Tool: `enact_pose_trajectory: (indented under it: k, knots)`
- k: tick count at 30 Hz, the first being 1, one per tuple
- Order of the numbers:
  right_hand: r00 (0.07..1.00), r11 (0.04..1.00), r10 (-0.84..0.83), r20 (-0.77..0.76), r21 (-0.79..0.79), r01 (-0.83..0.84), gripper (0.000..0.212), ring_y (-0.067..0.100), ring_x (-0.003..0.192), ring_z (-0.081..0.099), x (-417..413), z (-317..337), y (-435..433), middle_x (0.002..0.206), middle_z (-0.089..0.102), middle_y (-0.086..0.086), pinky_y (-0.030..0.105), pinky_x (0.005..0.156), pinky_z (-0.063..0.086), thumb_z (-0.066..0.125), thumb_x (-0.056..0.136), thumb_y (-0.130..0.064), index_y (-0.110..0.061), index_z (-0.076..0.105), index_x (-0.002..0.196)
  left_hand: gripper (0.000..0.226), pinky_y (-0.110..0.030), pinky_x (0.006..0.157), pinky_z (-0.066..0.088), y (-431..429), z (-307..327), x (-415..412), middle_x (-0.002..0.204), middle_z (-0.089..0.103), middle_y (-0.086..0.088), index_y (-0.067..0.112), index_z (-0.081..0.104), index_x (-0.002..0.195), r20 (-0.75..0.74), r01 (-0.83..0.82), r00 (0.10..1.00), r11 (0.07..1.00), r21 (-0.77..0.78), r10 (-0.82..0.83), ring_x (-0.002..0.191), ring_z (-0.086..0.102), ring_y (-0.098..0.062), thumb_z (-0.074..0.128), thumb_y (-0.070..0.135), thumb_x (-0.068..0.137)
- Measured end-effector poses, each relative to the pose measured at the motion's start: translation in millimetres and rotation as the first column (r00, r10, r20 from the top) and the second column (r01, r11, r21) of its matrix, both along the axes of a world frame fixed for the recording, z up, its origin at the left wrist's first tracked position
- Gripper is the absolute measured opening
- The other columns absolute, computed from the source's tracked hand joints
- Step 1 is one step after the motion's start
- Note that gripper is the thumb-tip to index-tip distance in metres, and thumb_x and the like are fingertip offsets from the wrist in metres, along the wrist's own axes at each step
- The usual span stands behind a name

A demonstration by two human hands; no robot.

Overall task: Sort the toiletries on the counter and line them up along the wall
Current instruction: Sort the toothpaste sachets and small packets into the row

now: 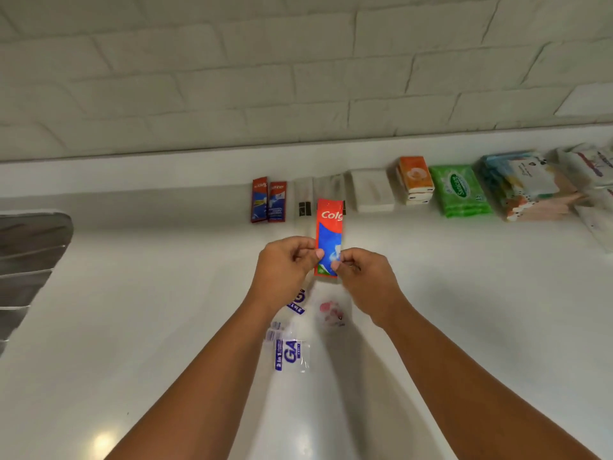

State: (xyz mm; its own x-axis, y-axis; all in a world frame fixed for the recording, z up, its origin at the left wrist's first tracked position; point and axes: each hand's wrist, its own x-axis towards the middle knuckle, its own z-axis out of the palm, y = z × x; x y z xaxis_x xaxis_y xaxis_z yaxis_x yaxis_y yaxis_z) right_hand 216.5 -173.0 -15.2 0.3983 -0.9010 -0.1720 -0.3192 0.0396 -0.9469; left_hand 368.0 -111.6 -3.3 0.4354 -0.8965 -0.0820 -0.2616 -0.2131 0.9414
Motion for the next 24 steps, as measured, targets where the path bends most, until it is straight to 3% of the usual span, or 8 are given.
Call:
enact_pose_trajectory:
  k: [4,8,12,14,16,18,21,24]
  knots:
    - [0.999,0.996,0.030,0.016,0.085,-0.032,0.018,0.004,0.047,0.048,45.2,-6.2,-7.8,0.056,0.058,-0.005,0.024,0.054,0.041,0.066,0.089,-0.010,-0.019,0.067,0.073,0.005,-0.012,0.058,0.045,9.3,-9.9,33.8,0.067,0.071,0.012,0.020,0.076,0.093,-0.040,-0.055,0.997,0.995,0.084,0.058,0.053,0.058,0.005,0.073,0.017,0.091]
    - [0.999,0.986,0.024,0.028,0.163,-0.028,0.017,0.014,0.048,0.047,83.8,-7.0,-17.4,0.057,0.058,0.008,0.028,0.053,0.043,0.064,0.091,-0.010,-0.010,0.068,0.075,0.010,-0.019,0.057,0.050,4.3,-16.4,67.8,0.072,0.076,-0.001,0.022,0.076,0.084,-0.106,-0.102,0.987,0.980,0.168,0.121,0.056,0.061,-0.003,0.073,0.016,0.091]
    - [0.999,0.985,0.028,-0.018,0.169,-0.025,0.011,0.013,0.049,0.053,112.6,-10.3,-37.7,0.064,0.062,0.009,0.028,0.052,0.046,0.064,0.092,-0.011,-0.006,0.067,0.083,0.012,-0.024,0.060,0.056,-14.8,-20.5,90.8,0.077,0.075,-0.007,0.011,0.075,0.089,-0.242,-0.152,0.948,0.964,0.219,0.205,0.063,0.065,-0.013,0.067,0.003,0.092]
    - [0.992,0.994,0.075,-0.101,0.090,-0.066,0.004,0.015,0.060,0.061,123.6,-14.9,-50.4,0.073,0.067,0.007,0.032,0.060,0.053,0.064,0.090,-0.014,-0.011,0.066,0.090,0.009,-0.018,0.058,0.054,-26.1,-25.9,99.1,0.079,0.073,-0.006,0.005,0.074,0.098,-0.247,-0.194,0.938,0.960,0.202,0.242,0.060,0.063,-0.009,0.067,0.003,0.093]
    - [0.969,0.992,0.117,-0.218,-0.020,-0.124,0.024,0.018,0.082,0.067,130.9,-17.9,-61.8,0.092,0.070,0.004,0.035,0.077,0.057,0.063,0.089,-0.018,-0.013,0.064,0.113,0.010,-0.018,0.060,0.053,-37.8,-31.2,105.8,0.080,0.072,-0.006,0.004,0.074,0.100,-0.242,-0.238,0.929,0.954,0.182,0.278,0.058,0.062,-0.007,0.068,0.004,0.093]
    - [0.917,0.966,0.125,-0.379,-0.165,-0.200,0.041,0.016,0.098,0.062,134.9,-18.5,-70.7,0.108,0.066,0.000,0.030,0.087,0.052,0.062,0.090,-0.021,-0.012,0.056,0.130,0.009,-0.022,0.060,0.053,-49.4,-36.4,112.3,0.076,0.070,-0.006,0.011,0.075,0.087,-0.213,-0.277,0.926,0.945,0.174,0.311,0.058,0.061,-0.009,0.069,0.005,0.091]
    - [0.828,0.865,0.080,-0.555,-0.374,-0.334,0.048,0.021,0.109,0.058,141.8,-22.9,-82.5,0.120,0.061,0.004,0.030,0.090,0.048,0.065,0.089,-0.030,-0.016,0.053,0.133,0.019,-0.034,0.063,0.054,-67.0,-46.0,124.4,0.071,0.071,-0.006,0.024,0.075,0.071,-0.110,-0.309,0.937,0.933,0.186,0.332,0.060,0.062,-0.017,0.072,0.012,0.086]
    - [0.751,0.732,0.041,-0.659,-0.492,-0.471,0.047,0.025,0.113,0.052,151.9,-32.3,-95.3,0.124,0.058,0.005,0.034,0.096,0.044,0.067,0.086,-0.038,-0.017,0.057,0.127,0.020,-0.049,0.073,0.061,-80.1,-51.9,133.0,0.077,0.075,-0.012,0.024,0.075,0.064,-0.040,-0.325,0.940,0.923,0.206,0.340,0.070,0.070,-0.033,0.076,0.020,0.083]
